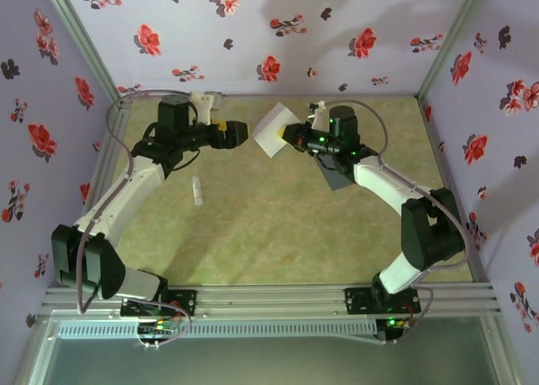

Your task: Place the letter into the envelope and seal it

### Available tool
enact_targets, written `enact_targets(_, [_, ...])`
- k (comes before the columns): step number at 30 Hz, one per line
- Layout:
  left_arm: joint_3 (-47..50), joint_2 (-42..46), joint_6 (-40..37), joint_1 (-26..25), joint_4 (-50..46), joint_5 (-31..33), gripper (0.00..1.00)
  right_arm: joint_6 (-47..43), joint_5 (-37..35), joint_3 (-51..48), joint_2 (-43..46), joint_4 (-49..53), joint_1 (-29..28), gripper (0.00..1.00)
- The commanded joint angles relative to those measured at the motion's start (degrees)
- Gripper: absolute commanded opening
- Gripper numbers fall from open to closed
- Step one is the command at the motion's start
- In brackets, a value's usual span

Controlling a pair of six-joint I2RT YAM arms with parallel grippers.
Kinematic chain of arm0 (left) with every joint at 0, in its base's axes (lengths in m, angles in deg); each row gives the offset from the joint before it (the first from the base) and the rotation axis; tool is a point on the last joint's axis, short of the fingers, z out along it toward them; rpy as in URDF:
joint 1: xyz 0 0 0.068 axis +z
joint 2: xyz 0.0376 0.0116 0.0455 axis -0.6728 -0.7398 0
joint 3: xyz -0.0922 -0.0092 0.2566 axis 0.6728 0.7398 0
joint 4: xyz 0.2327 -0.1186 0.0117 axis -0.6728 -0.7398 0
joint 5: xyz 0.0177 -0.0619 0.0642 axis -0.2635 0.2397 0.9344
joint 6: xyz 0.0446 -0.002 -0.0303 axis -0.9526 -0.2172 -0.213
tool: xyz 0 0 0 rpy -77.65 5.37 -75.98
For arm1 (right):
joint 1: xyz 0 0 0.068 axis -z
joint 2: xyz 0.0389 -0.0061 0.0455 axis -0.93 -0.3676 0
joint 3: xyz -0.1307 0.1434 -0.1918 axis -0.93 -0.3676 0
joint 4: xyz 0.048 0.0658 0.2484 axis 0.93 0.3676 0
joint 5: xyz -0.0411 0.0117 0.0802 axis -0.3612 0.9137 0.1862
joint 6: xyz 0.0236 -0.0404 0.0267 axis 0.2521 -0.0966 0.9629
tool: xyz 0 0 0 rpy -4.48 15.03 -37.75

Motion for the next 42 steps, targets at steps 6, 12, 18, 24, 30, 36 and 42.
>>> enact_targets(6, [-3.9, -8.4, 0.2, 0.0, 0.8, -10.3, 1.0, -5.8, 9.2, 2.0, 2.1, 2.9, 0.3, 0.0])
enact_targets(12, [-6.1, -12.0, 0.5, -1.5, 1.6, -12.8, 1.0, -7.5, 11.7, 2.9, 1.8, 4.4, 0.3, 0.0])
enact_targets(18, [-7.2, -14.7, 0.9, -2.8, 2.2, -14.9, 1.0, -7.1, 12.0, 3.0, 1.5, 3.7, 0.0, 0.0])
enact_targets(24, [-8.0, -16.4, 1.5, -4.2, 2.8, -17.4, 0.98, -5.5, 11.9, 2.8, 0.6, 1.2, -0.3, 0.0])
enact_targets(30, [-6.7, -15.9, 4.3, -4.5, 8.2, -23.3, 0.84, -4.5, 11.6, 2.8, -0.5, -0.7, -0.2, 0.0])
enact_targets(36, [-4.6, -13.9, 6.3, -4.5, 11.8, -24.7, 0.72, -4.0, 11.6, 2.6, -1.5, -1.8, -0.2, 0.0])
enact_targets(42, [-2.5, -13.0, 11.1, -4.3, 18.2, -26.6, 0.63, -3.1, 11.3, 2.2, -2.4, -3.5, -0.2, 0.0])
